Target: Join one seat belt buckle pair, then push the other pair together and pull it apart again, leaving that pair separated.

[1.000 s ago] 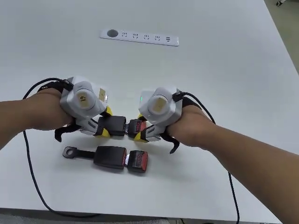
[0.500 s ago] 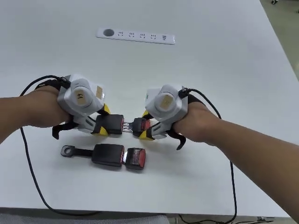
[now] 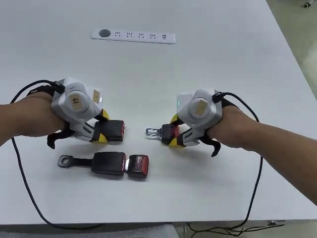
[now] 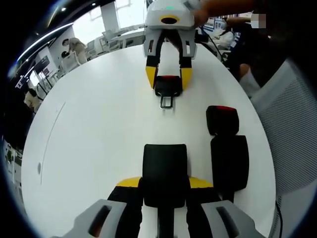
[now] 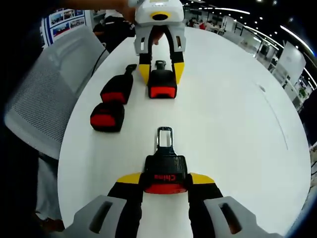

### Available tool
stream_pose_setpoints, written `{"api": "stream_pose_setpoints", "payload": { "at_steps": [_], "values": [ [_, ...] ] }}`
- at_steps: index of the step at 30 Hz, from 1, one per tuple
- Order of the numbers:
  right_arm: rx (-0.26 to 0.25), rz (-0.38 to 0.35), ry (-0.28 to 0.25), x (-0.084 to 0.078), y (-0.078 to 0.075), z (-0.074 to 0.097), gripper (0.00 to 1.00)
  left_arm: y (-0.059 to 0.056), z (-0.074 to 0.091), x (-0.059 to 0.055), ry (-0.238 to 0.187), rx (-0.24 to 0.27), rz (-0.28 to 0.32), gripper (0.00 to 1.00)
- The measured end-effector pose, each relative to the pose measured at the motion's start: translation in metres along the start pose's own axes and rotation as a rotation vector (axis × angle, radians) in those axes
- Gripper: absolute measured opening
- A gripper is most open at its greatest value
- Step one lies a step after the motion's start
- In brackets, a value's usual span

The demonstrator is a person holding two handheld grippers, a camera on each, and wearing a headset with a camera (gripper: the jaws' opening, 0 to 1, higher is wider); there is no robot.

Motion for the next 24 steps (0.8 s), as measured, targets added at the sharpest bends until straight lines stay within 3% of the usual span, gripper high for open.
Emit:
{"api": "stream_pose_setpoints", "payload": {
  "at_steps": [7, 15, 18, 24],
  "values": [
    [0.015, -0.038, 0.013, -0.018, -0.003, 0.007, 0.33, -0.001, 0.0, 0.002, 0.012, -0.002, -0.007, 0.34],
    [0.009, -0.045, 0.006, -0.016, -0.004, 0.007, 0.36, 0.001, 0.0, 0.001, 0.019, 0.003, 0.011, 0.35],
    [-0.013, -0.066, 0.007, -0.018, -0.006, 0.007, 0.41, 0.004, 0.003, 0.0, 0.018, 0.046, 0.028, 0.45],
    [-0.068, -0.105, -0.023, -0.017, -0.003, 0.018, 0.49, -0.005, 0.004, 0.002, 0.033, 0.045, 0.013, 0.54]
  ]
}}
Point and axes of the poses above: the centre of the closed fingertips' face, and the gripper's own axes: z roughly backward along the fingers, y roughly to its left, x roughly out of its top, the point moved 7 cm from there along z, roughly backward along the fingers, and after that the axes turned 13 degrees about -x, right-handed, at the moved point
